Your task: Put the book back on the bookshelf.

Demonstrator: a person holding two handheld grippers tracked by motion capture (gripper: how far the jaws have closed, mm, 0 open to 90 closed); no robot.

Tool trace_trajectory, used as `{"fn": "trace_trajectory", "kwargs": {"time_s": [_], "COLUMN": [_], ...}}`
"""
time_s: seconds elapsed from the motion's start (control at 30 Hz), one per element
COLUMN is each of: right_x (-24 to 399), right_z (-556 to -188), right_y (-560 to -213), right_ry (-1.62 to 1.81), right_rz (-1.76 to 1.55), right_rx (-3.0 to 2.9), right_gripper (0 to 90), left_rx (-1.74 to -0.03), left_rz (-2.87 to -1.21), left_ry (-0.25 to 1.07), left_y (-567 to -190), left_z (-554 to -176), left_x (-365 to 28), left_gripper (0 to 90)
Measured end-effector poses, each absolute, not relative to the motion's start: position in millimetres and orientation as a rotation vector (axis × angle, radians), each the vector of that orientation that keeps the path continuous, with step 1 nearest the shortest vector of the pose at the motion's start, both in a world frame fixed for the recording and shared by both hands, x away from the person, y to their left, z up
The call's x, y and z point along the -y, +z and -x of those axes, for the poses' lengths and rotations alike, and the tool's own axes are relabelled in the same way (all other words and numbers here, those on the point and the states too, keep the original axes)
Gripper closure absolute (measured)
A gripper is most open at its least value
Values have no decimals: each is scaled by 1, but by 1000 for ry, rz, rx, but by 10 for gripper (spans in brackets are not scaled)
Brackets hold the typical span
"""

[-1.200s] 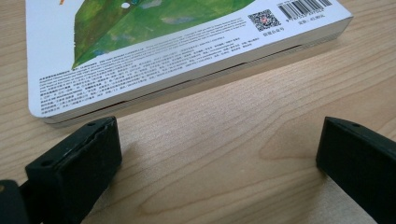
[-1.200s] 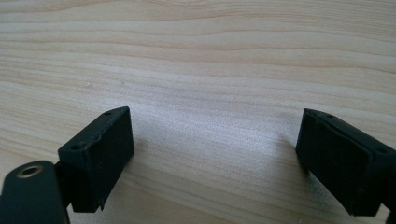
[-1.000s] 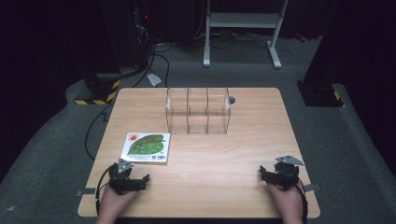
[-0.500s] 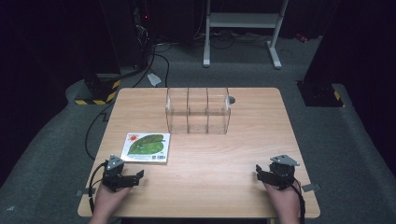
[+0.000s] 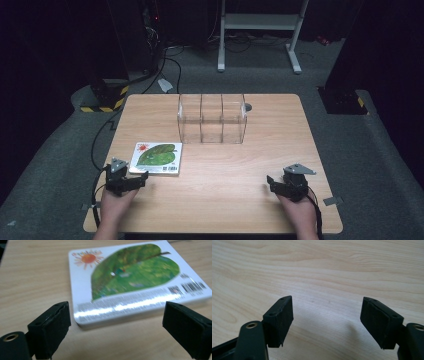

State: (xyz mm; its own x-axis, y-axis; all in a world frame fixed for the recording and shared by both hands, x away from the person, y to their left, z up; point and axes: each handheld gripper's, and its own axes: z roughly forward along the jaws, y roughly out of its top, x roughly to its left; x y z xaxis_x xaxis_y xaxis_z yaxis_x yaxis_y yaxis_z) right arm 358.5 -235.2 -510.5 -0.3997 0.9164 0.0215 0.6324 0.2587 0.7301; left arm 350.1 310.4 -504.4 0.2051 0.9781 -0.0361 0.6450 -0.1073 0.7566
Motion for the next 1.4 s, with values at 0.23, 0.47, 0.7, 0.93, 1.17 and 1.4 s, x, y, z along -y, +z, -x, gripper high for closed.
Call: {"fn": "trace_trajectory", "kwargs": {"time_s": [0.23, 0.47, 0.7, 0.93, 1.17, 1.4], "right_x": [233, 228, 230, 226, 225, 219], "right_z": [-357, -358, -361, -358, -354, -350], "right_y": [-512, -512, -513, -515, -515, -517], "right_ry": [955, 935, 971, 980, 1016, 1015], "right_rz": [-1370, -1395, -1466, -1445, -1441, -1386], "right_rx": [-2113, -2113, -2117, -2165, -2154, -2168], "right_gripper": [272, 251, 216, 144, 213, 243], "left_rx": [-1503, -1576, -1575, -1556, -1515, -1519], "left_rz": [-1830, -1797, -1790, -1785, -1814, -1814], "left_ry": [661, 629, 600, 552, 541, 544], "left_y": [-512, -519, -523, -524, -524, -523], "left_z": [-375, -386, -395, -395, -392, -380], "left_x": [-311, -320, -318, -318, -309, -290], "left_gripper": [98, 105, 116, 156, 156, 155]}}
